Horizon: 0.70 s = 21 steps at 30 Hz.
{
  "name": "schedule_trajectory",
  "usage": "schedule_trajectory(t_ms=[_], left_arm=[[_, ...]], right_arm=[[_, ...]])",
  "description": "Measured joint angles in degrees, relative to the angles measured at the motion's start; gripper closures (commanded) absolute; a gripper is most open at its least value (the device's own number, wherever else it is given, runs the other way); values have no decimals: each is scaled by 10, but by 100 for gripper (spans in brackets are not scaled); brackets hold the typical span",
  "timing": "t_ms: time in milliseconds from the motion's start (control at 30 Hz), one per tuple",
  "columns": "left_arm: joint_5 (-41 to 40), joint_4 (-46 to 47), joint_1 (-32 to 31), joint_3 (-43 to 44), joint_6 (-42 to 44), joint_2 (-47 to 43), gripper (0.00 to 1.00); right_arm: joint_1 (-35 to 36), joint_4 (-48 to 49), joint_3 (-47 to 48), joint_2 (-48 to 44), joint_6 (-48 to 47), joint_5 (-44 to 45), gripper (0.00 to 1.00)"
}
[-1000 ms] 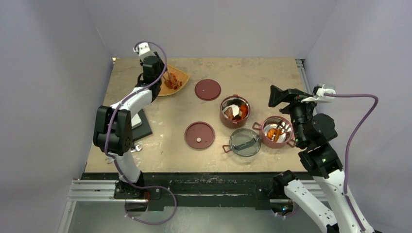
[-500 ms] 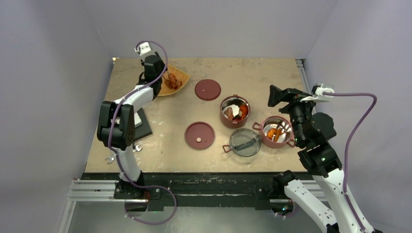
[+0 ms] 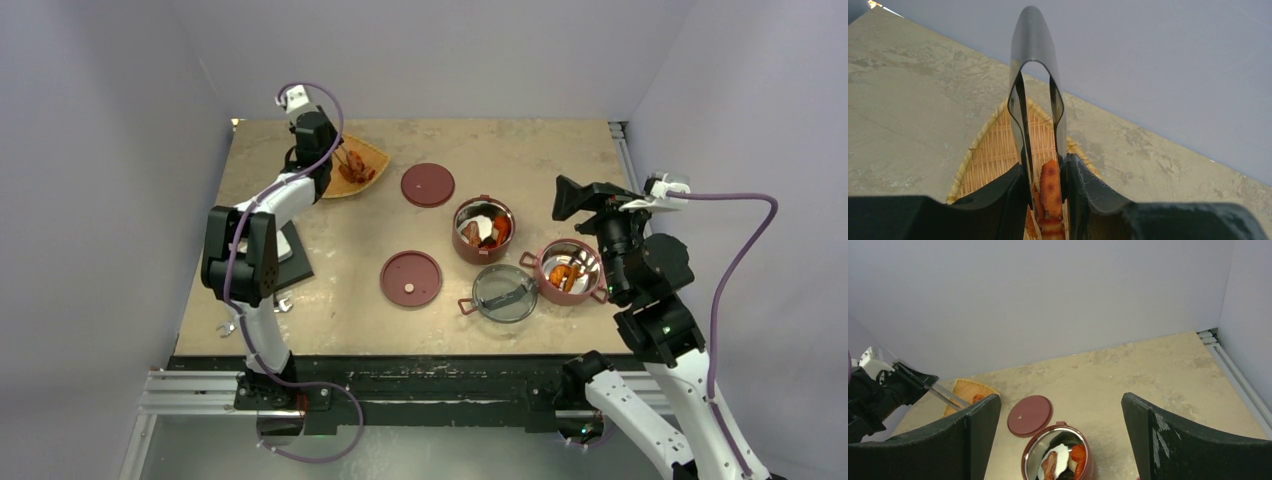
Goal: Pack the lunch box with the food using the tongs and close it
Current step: Pick up the fake food from the plate.
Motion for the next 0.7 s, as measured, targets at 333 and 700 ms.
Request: schedule_trajectory(t_ms=[333,700], left_arm=[[0,8,0,-42,0,-40,80],[5,20,3,-65,-2,-108,81]], right_arm=[[0,0,0,0,2,0,6],[0,0,0,0,8,0,6]])
